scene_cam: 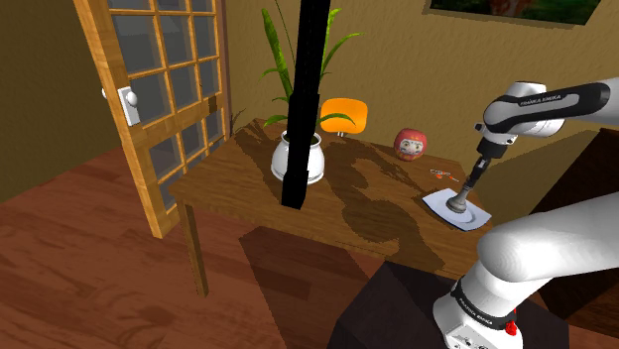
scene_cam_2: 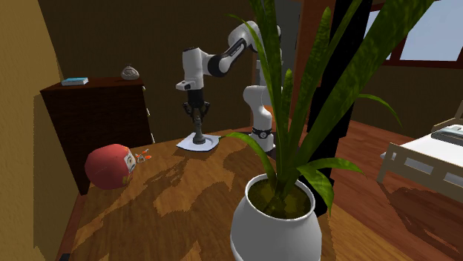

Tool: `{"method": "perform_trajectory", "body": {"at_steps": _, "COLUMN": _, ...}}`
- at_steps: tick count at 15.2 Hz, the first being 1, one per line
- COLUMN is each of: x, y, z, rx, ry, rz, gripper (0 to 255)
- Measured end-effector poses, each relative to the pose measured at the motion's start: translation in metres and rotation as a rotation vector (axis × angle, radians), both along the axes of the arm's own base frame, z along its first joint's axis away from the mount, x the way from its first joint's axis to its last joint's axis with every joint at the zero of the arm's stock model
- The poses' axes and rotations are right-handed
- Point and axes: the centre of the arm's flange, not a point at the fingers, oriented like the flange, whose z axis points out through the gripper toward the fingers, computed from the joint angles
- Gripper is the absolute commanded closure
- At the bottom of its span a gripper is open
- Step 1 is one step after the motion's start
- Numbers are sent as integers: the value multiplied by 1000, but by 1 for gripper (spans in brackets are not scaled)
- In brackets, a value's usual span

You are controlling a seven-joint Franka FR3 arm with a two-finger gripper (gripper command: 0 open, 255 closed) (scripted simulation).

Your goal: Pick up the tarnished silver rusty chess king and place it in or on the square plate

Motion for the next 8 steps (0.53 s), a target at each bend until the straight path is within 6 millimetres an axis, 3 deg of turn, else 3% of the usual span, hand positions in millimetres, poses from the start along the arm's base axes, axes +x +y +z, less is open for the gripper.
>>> {"method": "perform_trajectory", "body": {"at_steps": 4, "x": 0, "y": 0, "z": -1, "rx": 0, "ry": 0, "rz": 0, "gripper": 255}}
{"method": "perform_trajectory", "body": {"at_steps": 5, "x": 0, "y": 0, "z": -1, "rx": 0, "ry": 0, "rz": 0, "gripper": 0}}
{"method": "perform_trajectory", "body": {"at_steps": 8, "x": 0, "y": 0, "z": -1, "rx": 0, "ry": 0, "rz": 0, "gripper": 0}}
